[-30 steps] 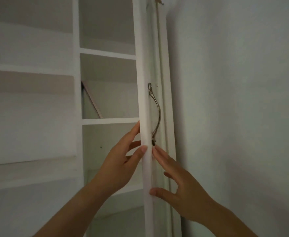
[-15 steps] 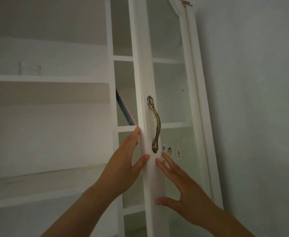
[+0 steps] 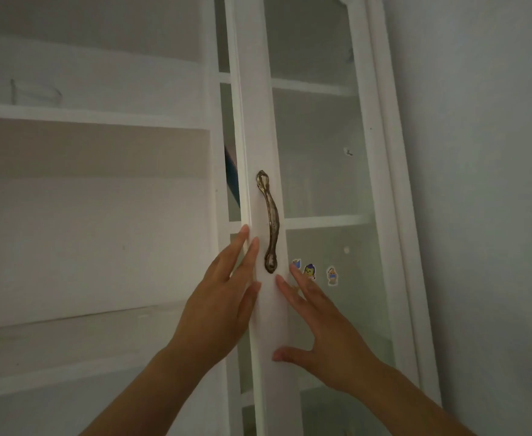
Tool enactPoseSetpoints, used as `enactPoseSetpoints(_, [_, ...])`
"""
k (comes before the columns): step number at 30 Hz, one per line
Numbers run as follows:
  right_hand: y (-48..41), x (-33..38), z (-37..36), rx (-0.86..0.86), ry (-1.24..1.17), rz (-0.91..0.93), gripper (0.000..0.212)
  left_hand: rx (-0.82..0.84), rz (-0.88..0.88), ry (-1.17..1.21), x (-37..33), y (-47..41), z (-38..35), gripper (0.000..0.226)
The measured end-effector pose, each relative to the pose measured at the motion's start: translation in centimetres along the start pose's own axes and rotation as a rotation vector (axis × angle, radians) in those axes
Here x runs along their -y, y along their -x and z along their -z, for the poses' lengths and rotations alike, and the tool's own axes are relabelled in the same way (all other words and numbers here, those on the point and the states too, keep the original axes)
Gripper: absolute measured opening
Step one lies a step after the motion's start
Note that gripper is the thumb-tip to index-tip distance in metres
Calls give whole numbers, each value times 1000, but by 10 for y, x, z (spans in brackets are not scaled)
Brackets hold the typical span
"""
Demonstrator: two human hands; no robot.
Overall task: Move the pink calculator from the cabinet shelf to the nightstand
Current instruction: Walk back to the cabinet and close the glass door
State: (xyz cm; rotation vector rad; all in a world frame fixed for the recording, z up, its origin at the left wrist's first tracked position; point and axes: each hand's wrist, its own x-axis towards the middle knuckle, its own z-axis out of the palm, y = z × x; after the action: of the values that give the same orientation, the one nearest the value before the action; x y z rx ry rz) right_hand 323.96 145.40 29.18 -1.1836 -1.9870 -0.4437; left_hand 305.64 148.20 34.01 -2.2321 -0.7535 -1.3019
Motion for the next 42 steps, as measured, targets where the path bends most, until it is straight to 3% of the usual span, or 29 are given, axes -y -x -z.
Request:
enactPoseSetpoints(7, [-14,-29,1,45,79,28,100,95,61,-35,5,-4,-3,74])
enactPoseSetpoints(13, [-34,-49,-4,24,130,43,103,74,141,-100,9,-11,-6,78])
enactPoseSetpoints(21, [-50,-68,-30,9,227,65,110,102,68,-328,34,-11,-26,79])
enactPoseSetpoints(26, [-54,-73,-37,-44,196,70,114,198,129,-232,33,-12,-29,92])
enactPoseSetpoints(35, [-59,-76,-43,-13,228,79,112,207,150,-188,40,-16,-34,91])
enactPoseSetpoints(42, [-55,-72,-37,-32,223,57,112,176,129,-281,32,-15,-33,94])
